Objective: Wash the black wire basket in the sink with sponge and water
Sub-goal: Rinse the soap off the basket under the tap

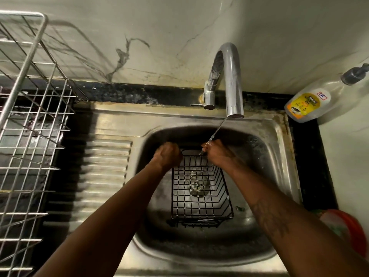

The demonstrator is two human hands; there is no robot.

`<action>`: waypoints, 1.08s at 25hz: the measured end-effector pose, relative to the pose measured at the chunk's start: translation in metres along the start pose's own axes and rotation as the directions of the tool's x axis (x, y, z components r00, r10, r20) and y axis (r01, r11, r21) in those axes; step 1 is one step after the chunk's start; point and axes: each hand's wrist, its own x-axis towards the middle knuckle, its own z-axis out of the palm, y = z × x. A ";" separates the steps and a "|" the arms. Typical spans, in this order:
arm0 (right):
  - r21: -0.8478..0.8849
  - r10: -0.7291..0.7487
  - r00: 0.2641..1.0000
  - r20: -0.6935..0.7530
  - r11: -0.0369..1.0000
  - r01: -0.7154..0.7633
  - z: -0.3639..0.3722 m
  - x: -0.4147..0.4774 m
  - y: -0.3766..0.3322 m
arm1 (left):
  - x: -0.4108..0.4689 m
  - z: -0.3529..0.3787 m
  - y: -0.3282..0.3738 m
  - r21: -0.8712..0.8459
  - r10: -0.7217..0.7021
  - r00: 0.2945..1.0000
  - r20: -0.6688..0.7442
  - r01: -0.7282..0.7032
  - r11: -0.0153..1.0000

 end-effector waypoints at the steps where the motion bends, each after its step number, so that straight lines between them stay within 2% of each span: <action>1: 0.003 -0.016 1.000 0.002 1.000 0.016 0.000 0.003 -0.003 | -0.001 -0.004 0.004 0.041 0.003 0.999 -0.035 -0.001 0.999; 3: -0.008 -0.106 0.994 -0.011 0.994 0.106 -0.008 0.002 -0.016 | -0.002 -0.003 0.010 0.156 0.141 0.989 -0.052 -0.131 0.979; 5: 0.028 -0.136 0.991 0.015 0.990 0.136 -0.016 -0.008 -0.028 | -0.003 0.004 0.021 0.129 0.249 0.968 0.029 -0.251 0.959; 8: 0.027 -0.088 0.995 0.050 0.996 0.087 -0.007 0.003 -0.014 | 0.007 0.011 0.026 0.082 0.270 0.960 0.076 -0.276 0.958; 10: 0.033 -0.042 0.999 0.009 0.999 0.041 -0.001 0.015 -0.003 | 0.009 0.011 0.026 0.068 0.258 0.965 0.040 -0.260 0.963; 12: 0.025 -0.009 0.999 -0.036 1.000 0.010 -0.012 -0.003 -0.018 | 0.005 0.017 0.024 0.148 0.294 0.955 -0.021 -0.288 0.946; 16: -0.199 -0.066 0.997 -0.035 0.978 0.058 -0.016 -0.020 -0.019 | -0.009 0.027 0.019 0.203 0.346 0.929 -0.130 -0.316 0.927; 18: -0.245 -0.061 0.997 -0.038 0.968 0.050 -0.021 -0.023 -0.012 | -0.015 0.024 0.019 0.222 0.397 0.904 -0.160 -0.359 0.907; 20: -0.221 -0.047 0.998 -0.050 0.975 0.035 -0.025 -0.022 0.000 | -0.013 0.022 0.014 0.087 0.394 0.893 -0.216 -0.384 0.919; 22: -0.148 -0.025 0.997 -0.068 0.989 0.015 -0.029 -0.023 0.006 | -0.015 0.024 0.012 0.075 0.393 0.889 -0.235 -0.386 0.919; 27: -0.067 0.072 0.984 -0.164 0.994 -0.084 -0.020 -0.029 0.038 | -0.029 0.022 -0.007 0.028 0.198 0.958 -0.207 -0.196 0.980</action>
